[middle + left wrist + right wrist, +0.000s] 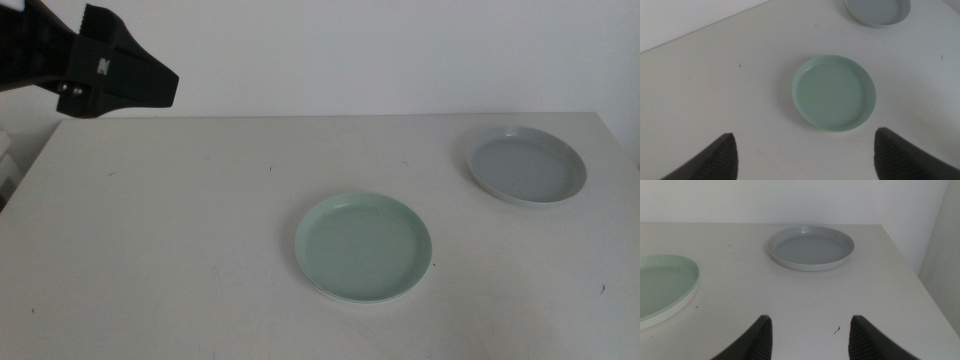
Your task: Stack the three bowls on top of each other.
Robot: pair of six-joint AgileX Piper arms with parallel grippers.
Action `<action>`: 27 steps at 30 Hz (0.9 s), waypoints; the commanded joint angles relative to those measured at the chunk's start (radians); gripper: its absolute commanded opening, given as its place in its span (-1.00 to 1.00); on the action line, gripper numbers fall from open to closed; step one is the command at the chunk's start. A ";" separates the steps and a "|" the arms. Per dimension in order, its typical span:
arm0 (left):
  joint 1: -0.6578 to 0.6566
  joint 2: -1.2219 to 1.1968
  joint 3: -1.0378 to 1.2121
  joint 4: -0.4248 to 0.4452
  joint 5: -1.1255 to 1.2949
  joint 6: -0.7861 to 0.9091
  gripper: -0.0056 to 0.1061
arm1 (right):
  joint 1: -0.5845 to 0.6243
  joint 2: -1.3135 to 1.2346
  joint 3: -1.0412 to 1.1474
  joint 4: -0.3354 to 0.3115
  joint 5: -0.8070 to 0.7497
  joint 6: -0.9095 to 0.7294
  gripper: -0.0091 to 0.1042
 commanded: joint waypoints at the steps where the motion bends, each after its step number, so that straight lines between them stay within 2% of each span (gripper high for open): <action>1: 0.001 -0.019 -0.024 -0.020 -0.056 -0.007 0.99 | -0.006 -0.027 -0.006 0.005 -0.075 -0.007 -0.13; 5: 0.001 -0.019 -0.024 -0.018 -0.056 -0.007 0.99 | -0.006 -0.014 -0.037 0.020 -0.053 -0.007 -0.13; 11: 0.001 -0.019 -0.024 -0.014 -0.056 -0.007 0.99 | -0.006 0.073 -0.198 0.016 0.143 -0.007 -0.13; 20: 0.001 -0.019 -0.024 -0.010 -0.056 -0.007 0.99 | -0.006 0.326 -0.473 -0.019 0.305 -0.007 -0.13; 27: 0.001 -0.019 -0.024 -0.010 -0.056 -0.007 0.99 | -0.006 0.543 -0.726 -0.018 0.534 -0.007 -0.13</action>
